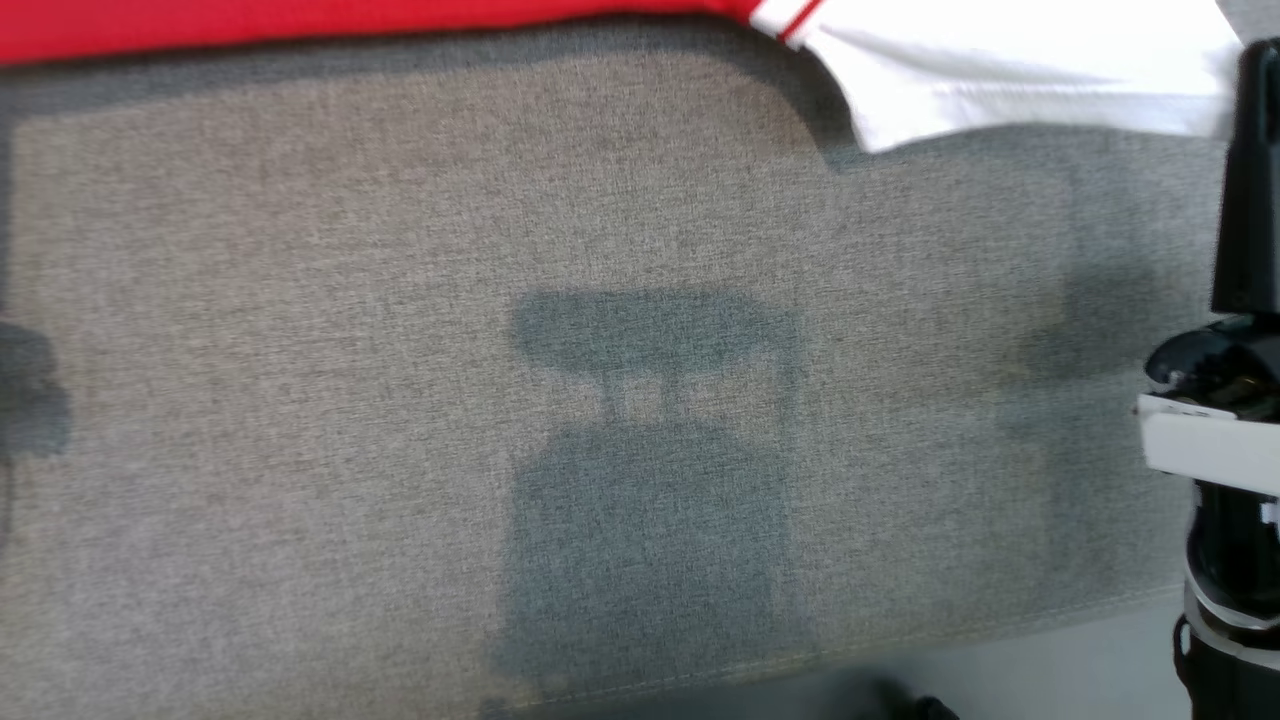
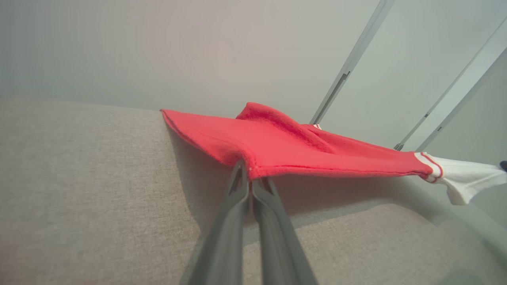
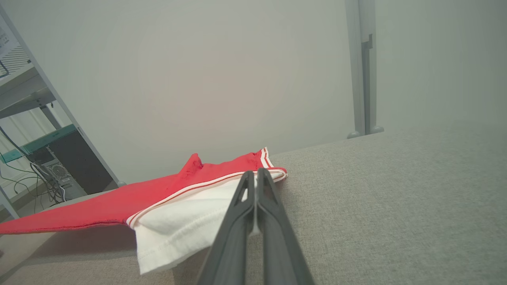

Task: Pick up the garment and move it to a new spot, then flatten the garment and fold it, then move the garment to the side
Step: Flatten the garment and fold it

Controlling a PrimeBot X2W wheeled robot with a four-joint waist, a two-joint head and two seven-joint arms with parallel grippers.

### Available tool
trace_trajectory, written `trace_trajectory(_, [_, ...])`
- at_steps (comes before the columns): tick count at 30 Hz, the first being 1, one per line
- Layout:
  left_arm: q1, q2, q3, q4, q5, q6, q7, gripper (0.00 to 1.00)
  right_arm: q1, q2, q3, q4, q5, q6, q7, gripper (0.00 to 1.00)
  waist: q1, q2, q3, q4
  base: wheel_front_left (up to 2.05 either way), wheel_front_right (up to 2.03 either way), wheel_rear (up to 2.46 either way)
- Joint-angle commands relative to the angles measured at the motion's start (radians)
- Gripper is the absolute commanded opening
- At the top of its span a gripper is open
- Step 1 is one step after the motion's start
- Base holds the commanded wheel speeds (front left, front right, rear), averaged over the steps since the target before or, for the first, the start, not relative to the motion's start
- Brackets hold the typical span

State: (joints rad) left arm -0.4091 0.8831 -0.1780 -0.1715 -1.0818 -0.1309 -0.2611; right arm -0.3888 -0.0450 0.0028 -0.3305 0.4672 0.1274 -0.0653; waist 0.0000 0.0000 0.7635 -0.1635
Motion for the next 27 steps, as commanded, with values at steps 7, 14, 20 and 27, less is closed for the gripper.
trace_trajectory(7, [0.081, -0.012, 0.018, 0.021, 0.119, 0.000, -0.001, 0.00, 0.095, -0.005, -0.062, -0.020, 0.019, 0.003, 0.040, 0.00, 0.0000, 0.0000, -0.146, 0.031, 0.00, 0.00, 0.00])
trace_trajectory(14, [0.134, -0.095, -0.061, 0.185, 0.230, 0.000, -0.001, 0.00, 0.140, -0.005, -0.095, 0.112, -0.019, 0.003, 0.101, 0.00, 0.0000, 0.0000, -0.273, 0.071, 0.00, 0.00, 0.00])
trace_trajectory(20, [0.159, -0.155, -0.112, 0.304, 0.299, 0.000, -0.001, 0.00, 0.165, -0.005, -0.130, 0.228, -0.027, 0.003, 0.107, 0.00, 0.0000, 0.0000, -0.360, 0.108, 0.00, 0.00, 0.00])
trace_trajectory(27, [0.203, -0.234, -0.170, 0.378, 0.365, 0.000, -0.001, 0.00, 0.189, -0.005, -0.159, 0.333, -0.026, 0.003, 0.129, 0.00, 0.0000, 0.0000, -0.451, 0.136, 0.00, 0.00, 0.00])
